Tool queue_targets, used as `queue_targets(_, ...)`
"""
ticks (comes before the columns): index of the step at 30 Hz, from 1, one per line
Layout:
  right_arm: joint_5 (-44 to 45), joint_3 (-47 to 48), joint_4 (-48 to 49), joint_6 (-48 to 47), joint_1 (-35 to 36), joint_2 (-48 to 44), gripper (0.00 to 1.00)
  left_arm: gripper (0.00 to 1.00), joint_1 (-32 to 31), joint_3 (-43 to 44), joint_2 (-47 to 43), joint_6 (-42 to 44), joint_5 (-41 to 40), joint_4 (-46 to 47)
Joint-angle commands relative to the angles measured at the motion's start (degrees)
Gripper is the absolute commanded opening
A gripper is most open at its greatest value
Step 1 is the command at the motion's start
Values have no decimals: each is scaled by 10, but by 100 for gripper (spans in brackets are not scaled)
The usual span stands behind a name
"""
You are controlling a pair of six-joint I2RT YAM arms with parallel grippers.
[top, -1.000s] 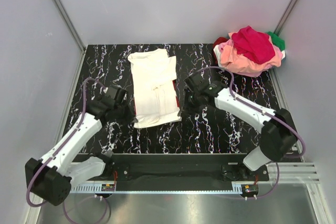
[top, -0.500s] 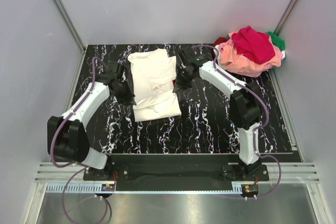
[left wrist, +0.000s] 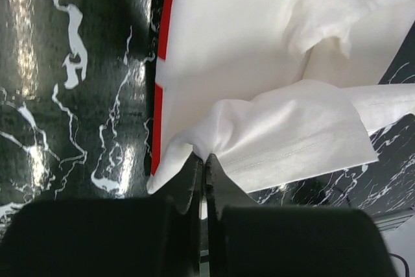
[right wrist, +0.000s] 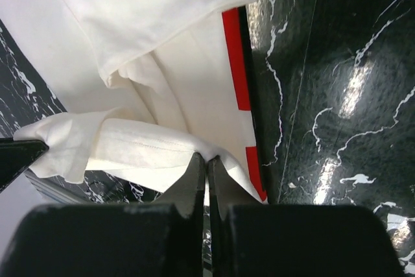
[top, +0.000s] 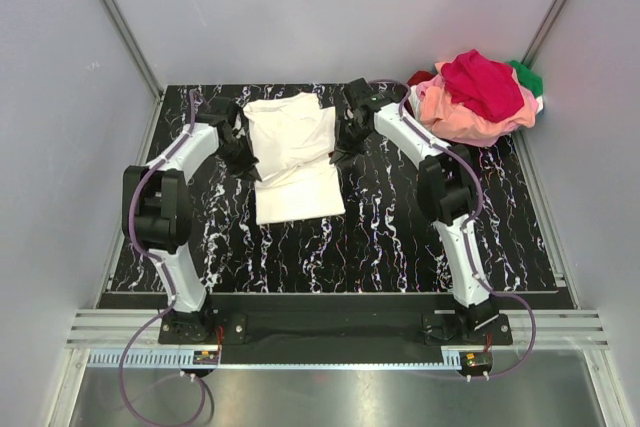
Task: Fold and stack the t-shirts
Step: Fold the tshirt
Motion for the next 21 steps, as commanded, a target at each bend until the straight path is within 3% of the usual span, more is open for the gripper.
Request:
queue_targets(1,-1,50,3,-11,-14,18,0,0,12,60,30,21,12,-15)
queue_targets(4,-17,83,10,-14,-21,45,7,6,15,85,61,13,11,-19)
queue_targets(5,-21,116,6,-13,-27,55,20,13,19,113,71,11,12,-25)
queue_targets(6,-27,137,2,-12,-31,76,52,36,24,138,83,10,12,-46)
queue_targets(7,-40,161,-1,-10,-36,89,66,46,30,161,106,5,16,-56)
queue_targets(10,-54,302,-33,-1,-62,136,84,67,58,268,141,-12,-6,-106)
queue_targets(11,-48,353,-45,7,-72,140,85,69,60,327,145,-14,-20,-114)
queue_targets(13,-61,343,-32,29,-92,103,85,76,47,388,145,9,-48,-143)
queue_targets(14,-60,278,-18,30,-94,78,85,78,24,426,138,20,-65,-155)
queue_targets(16,-46,180,36,16,-87,-20,85,76,-2,416,90,48,-118,-161)
queue_targets(17,-37,68,54,9,-82,-54,84,72,-24,346,64,54,-125,-146)
queue_targets(19,-26,-35,116,-6,-65,-141,80,62,-38,199,-20,53,-104,-62)
queue_targets(21,-29,-132,144,-11,-53,-178,70,50,-52,126,-57,49,-78,4)
